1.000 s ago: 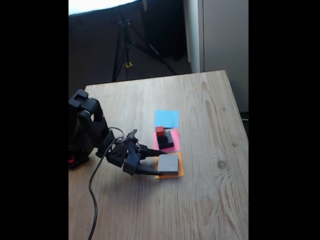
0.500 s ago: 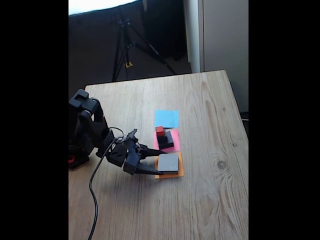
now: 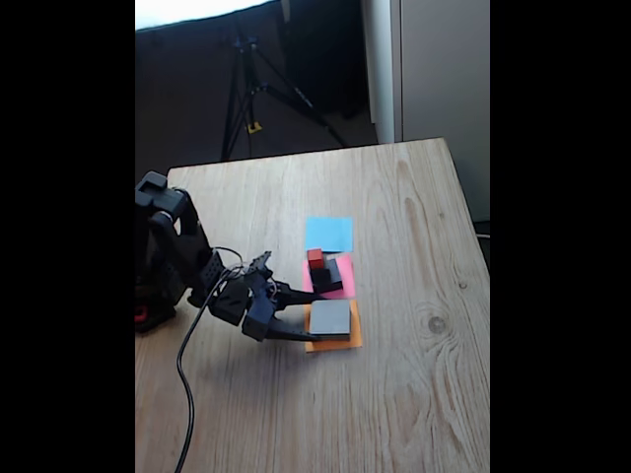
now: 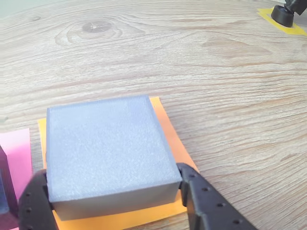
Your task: Tower of hanoi
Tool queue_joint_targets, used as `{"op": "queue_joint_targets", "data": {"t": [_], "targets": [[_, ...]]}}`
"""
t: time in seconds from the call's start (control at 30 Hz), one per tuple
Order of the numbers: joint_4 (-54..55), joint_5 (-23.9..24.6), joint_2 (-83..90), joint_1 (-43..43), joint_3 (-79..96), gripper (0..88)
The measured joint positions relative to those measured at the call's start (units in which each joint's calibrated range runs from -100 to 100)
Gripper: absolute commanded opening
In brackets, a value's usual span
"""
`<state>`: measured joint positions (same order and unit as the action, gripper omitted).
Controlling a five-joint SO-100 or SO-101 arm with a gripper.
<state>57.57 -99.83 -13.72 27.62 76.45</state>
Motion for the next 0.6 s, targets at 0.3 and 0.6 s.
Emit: {"op": "queue_joint_targets", "data": {"t": [0.3,0.6], "targets": [[-13.05,2.43,15.05,-1.45,1.48,18.0],[-45.16,11.63,25.99,-1.45,-17.91,18.0]]}}
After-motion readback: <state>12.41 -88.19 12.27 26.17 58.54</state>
